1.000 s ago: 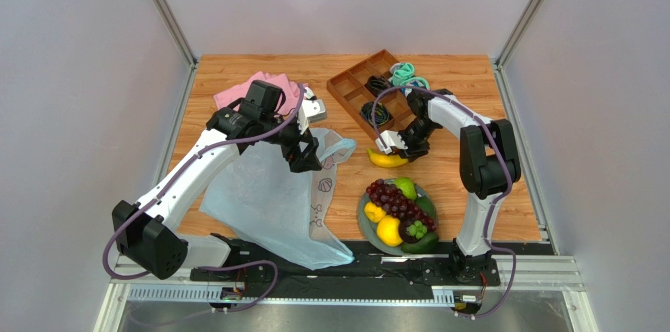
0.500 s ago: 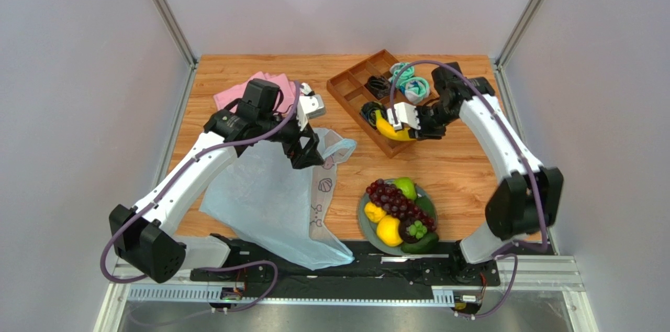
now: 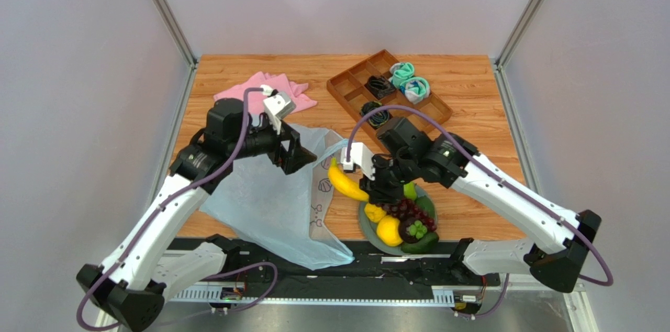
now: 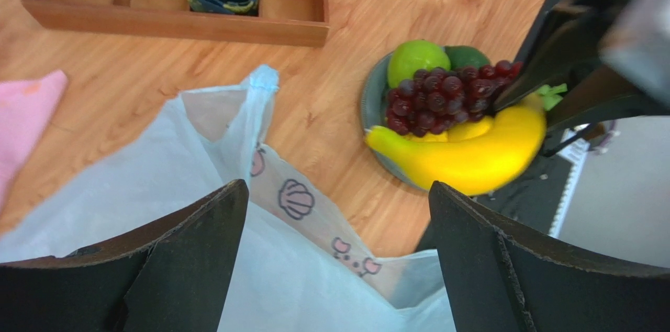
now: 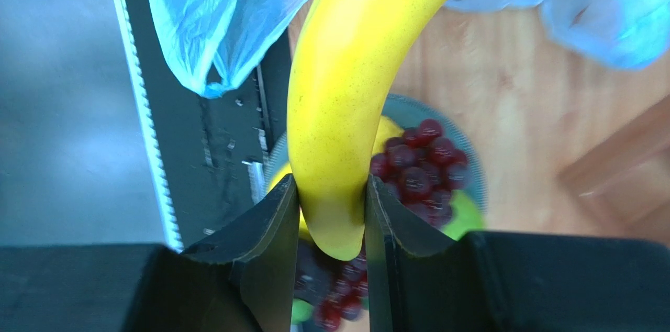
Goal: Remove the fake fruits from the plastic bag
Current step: Place the fake fruit on the plate.
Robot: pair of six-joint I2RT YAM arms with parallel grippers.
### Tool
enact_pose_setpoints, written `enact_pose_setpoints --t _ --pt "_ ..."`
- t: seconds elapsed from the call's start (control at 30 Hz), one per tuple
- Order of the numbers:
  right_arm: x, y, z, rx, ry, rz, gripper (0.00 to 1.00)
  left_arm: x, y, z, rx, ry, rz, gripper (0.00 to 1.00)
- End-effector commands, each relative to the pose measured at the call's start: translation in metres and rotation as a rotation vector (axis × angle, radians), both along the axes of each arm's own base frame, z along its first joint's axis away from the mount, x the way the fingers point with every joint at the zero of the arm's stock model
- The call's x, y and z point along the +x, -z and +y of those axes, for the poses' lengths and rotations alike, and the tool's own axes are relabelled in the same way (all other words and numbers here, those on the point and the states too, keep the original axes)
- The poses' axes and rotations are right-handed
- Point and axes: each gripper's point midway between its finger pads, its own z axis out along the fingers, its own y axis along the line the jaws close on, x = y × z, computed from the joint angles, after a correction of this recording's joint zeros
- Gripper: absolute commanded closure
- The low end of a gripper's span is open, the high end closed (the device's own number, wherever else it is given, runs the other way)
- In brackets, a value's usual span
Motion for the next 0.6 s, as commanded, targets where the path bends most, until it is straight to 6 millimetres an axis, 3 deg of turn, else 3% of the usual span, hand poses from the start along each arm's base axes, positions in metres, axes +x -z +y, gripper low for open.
enact_pose_setpoints --t 0.0,0.03,0.07,0.1,0.17,0.27,0.4,0.57 --pt "-0.017 0.022 0.027 -0.034 0.249 0.179 0.90 -0.023 -0.004 0.007 -0.131 -0.084 0.115 0.09" --pt "-0.028 0.026 0.035 -0.033 0.236 0.220 0.92 -0.032 -0.002 0.008 -0.147 -0.073 0.136 0.10" --pt "-0.035 0.035 0.039 -0.043 0.292 0.274 0.98 -0.037 0.012 0.007 -0.142 -0.062 0.178 0.11" --pt "-0.034 0.036 0.050 -0.011 0.313 0.279 1.00 -0.045 0.016 0.004 -0.161 -0.031 0.212 0.13" --pt "-0.042 0.046 0.060 -0.023 0.371 0.286 1.00 -0.056 0.036 0.002 -0.174 -0.002 0.292 0.20" --pt "-0.042 0.061 0.066 -0.032 0.470 0.279 1.00 -0.069 0.054 -0.007 -0.225 0.043 0.439 0.20" --pt "-0.030 0.073 0.063 -0.051 0.639 0.258 1.00 -0.068 0.079 -0.016 -0.272 -0.021 0.661 0.18" --pt "-0.023 0.071 0.056 -0.032 0.683 0.214 1.00 -0.057 0.114 -0.016 -0.262 -0.172 0.835 0.21"
